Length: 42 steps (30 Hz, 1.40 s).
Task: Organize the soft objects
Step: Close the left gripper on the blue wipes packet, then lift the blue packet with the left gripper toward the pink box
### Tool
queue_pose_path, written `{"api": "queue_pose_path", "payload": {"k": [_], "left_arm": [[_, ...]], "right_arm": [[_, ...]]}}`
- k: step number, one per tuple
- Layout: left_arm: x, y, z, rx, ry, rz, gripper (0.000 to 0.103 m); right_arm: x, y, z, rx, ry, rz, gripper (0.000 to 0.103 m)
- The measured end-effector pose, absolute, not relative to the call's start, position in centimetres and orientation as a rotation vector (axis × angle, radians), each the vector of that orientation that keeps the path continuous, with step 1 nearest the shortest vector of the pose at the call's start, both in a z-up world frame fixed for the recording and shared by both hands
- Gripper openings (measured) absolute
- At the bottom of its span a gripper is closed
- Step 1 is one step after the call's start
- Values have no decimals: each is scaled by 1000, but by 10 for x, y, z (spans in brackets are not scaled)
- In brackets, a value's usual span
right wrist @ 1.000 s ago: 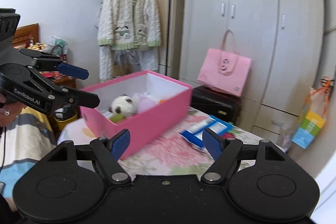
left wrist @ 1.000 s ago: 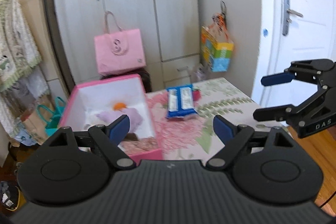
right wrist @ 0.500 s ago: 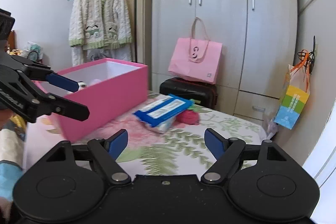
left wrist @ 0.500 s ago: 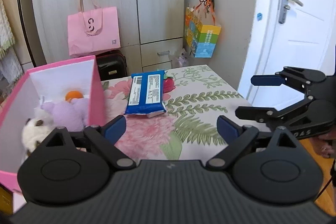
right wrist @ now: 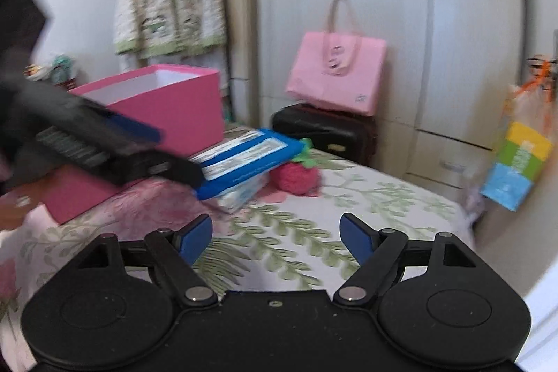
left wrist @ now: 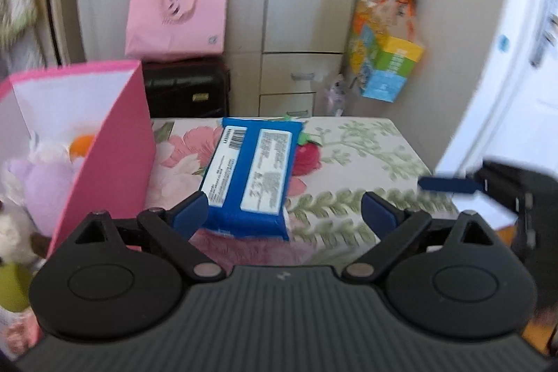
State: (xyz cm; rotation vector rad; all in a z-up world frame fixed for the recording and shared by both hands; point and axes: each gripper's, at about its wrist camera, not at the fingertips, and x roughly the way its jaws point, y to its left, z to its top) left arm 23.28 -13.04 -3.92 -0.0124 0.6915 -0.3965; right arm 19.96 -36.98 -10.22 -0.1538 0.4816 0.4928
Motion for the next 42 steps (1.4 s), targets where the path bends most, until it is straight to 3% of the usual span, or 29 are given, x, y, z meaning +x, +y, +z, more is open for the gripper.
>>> {"api": "queue_pose_path", "payload": {"k": [19, 21, 23, 25, 31, 36, 42], "left_arm": [[296, -124, -70, -142, 803, -312, 88], [295, -121, -69, -174, 813, -325, 82], [293, -119, -67, -176, 820, -340, 68], [293, -117, -68, -198, 838, -353, 67], [293, -118, -77, -215, 847, -349, 65], [284, -120, -76, -181, 808, -354, 50], [265, -129, -71, -102, 734, -347, 38]], "right_arm": [[247, -291, -129, -335, 494, 576, 89], [250, -288, -130, -345, 487, 566, 89], [250, -285, -130, -353, 479, 565, 88], [250, -284, -130, -356, 467, 566, 87], [258, -284, -136, -329, 516, 544, 73], [265, -290, -136, -260, 550, 571, 61], [266, -296, -135, -219, 560, 555, 58]]}}
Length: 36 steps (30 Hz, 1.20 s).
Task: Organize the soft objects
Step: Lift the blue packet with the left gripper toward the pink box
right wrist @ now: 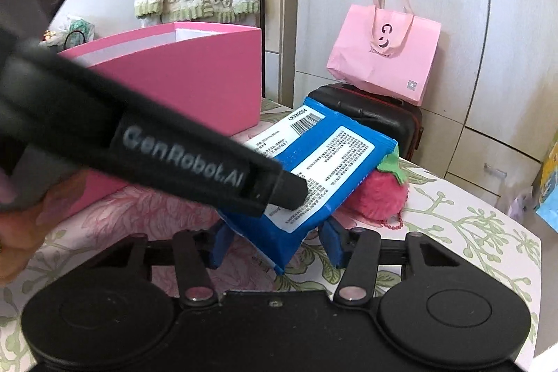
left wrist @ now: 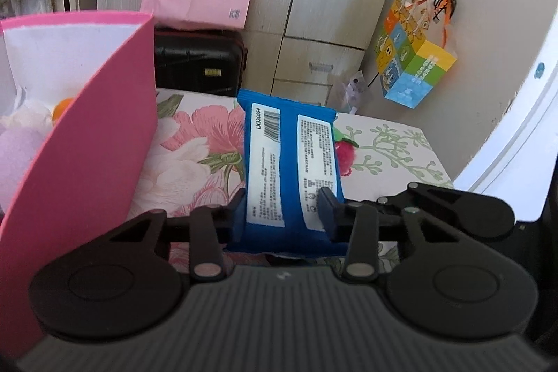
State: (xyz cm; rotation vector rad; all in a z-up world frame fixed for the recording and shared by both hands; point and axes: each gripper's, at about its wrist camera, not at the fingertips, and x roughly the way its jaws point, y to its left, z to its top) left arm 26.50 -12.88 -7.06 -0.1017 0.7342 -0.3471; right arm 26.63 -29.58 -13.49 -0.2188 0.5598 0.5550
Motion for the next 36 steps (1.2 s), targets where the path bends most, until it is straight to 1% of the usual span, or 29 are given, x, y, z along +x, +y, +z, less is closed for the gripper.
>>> {"api": "queue_pose_path", "payload": {"k": [3, 8, 18, 36], "left_arm": [[256, -129, -67, -90, 709, -354, 37], [239, -126, -59, -83, 682, -373, 36], [192, -125, -48, -36, 669, -422, 36], [102, -101, -46, 16, 702, -513, 36]], "right_arm": [[263, -297, -134, -201, 560, 539, 58], [248, -295, -128, -215, 531, 515, 59], [210, -296, -118, -188, 544, 469, 59], [118, -278, -117, -137, 614, 427, 59]]}}
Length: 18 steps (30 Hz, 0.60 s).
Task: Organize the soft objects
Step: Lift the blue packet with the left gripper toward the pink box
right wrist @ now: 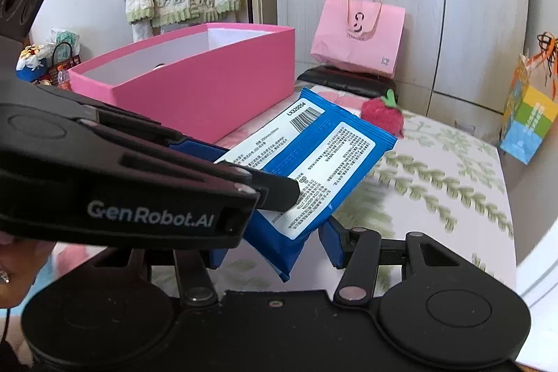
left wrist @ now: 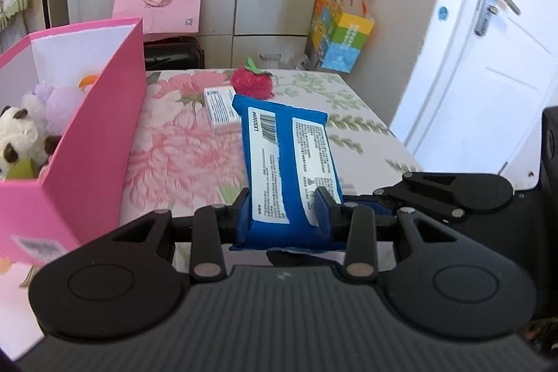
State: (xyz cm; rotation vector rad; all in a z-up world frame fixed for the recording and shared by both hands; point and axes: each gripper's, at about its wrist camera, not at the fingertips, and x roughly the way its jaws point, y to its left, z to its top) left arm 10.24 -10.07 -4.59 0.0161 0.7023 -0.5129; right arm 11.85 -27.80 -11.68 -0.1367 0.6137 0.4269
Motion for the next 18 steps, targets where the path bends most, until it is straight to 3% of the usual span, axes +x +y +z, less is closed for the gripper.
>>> {"api": "queue_pose_path", "payload": {"k": [18], "left_arm": [[11, -27, -15, 97, 680, -485, 38]], "right_arm": [[26, -208, -97, -242, 576, 526, 59]]}}
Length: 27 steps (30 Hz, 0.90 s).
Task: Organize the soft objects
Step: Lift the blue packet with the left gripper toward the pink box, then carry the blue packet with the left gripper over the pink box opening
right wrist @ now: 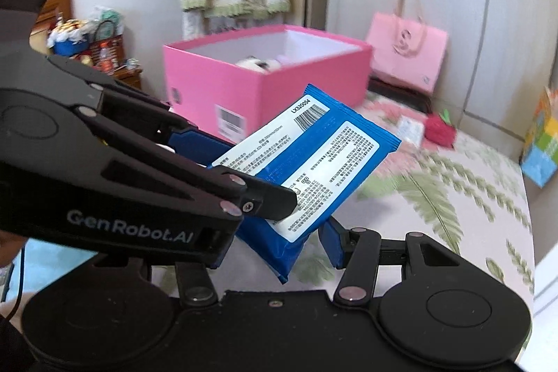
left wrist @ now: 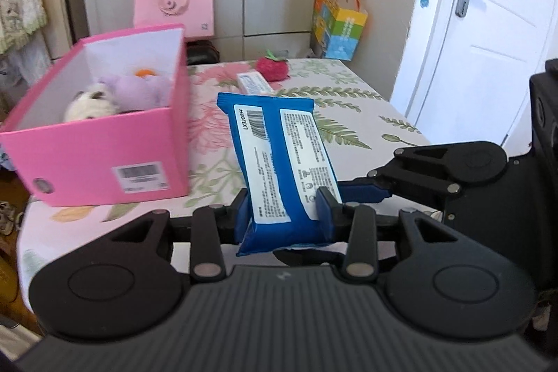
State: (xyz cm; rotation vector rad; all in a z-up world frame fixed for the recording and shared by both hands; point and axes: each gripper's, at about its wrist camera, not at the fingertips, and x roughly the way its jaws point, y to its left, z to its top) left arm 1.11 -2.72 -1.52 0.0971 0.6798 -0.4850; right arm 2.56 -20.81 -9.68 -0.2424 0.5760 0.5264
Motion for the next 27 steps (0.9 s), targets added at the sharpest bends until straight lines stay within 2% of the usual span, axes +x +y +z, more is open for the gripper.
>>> {"api": "queue_pose_path", "payload": {"k": [12, 18, 27], "left_arm": [[2, 32, 47, 129, 557, -396, 38], [31, 55, 68, 89, 482, -376, 38], [99, 64, 77, 45, 468, -394, 41]], "right_arm": [[25, -156, -41, -254, 464, 649, 59], [55, -140, -15, -203, 420, 681, 59], [113, -126, -1, -148, 402, 649, 59]]}}
